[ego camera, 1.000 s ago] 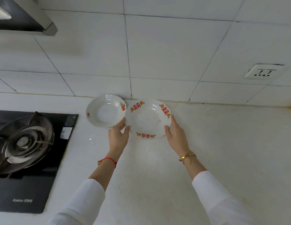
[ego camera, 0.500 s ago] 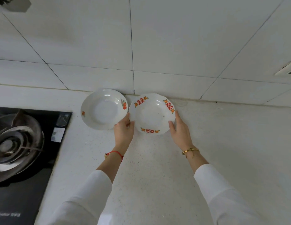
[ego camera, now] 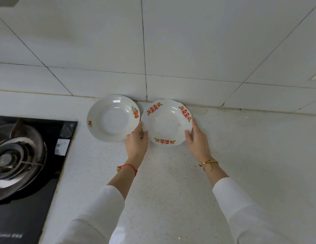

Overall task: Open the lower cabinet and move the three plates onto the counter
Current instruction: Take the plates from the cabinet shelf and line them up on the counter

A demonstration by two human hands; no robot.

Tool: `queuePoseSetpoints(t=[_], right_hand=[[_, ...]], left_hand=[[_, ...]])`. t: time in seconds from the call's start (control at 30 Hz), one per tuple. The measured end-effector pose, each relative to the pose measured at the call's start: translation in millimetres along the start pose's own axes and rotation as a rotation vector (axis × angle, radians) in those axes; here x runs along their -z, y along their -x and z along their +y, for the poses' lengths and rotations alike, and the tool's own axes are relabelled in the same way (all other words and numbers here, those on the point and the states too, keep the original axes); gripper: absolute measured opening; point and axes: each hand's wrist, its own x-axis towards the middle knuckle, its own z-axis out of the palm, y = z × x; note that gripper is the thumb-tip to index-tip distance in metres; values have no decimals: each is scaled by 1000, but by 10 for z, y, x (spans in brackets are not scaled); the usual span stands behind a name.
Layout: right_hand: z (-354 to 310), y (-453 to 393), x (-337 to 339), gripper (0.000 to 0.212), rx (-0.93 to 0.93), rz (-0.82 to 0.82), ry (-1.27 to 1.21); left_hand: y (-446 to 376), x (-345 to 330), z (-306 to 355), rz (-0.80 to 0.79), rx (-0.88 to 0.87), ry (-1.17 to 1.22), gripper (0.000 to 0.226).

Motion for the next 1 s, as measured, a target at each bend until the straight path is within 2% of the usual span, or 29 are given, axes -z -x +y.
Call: queuePoseSetpoints(t=[0.37, 0.5, 0.73, 1.0], right_hand=[[-147, 19, 105, 64, -72, -49, 63], [-249, 65, 226, 60, -96, -48, 150], [-403, 405, 561, 56, -31, 18, 253], [-544, 1061, 970, 54, 20, 114, 195]], left_hand=[[35, 61, 11, -33, -21, -88, 34], [69, 263, 130, 32, -56, -154, 37], [290, 662, 302, 55, -269, -297, 39], [863, 970, 476, 86, -448, -328, 36]])
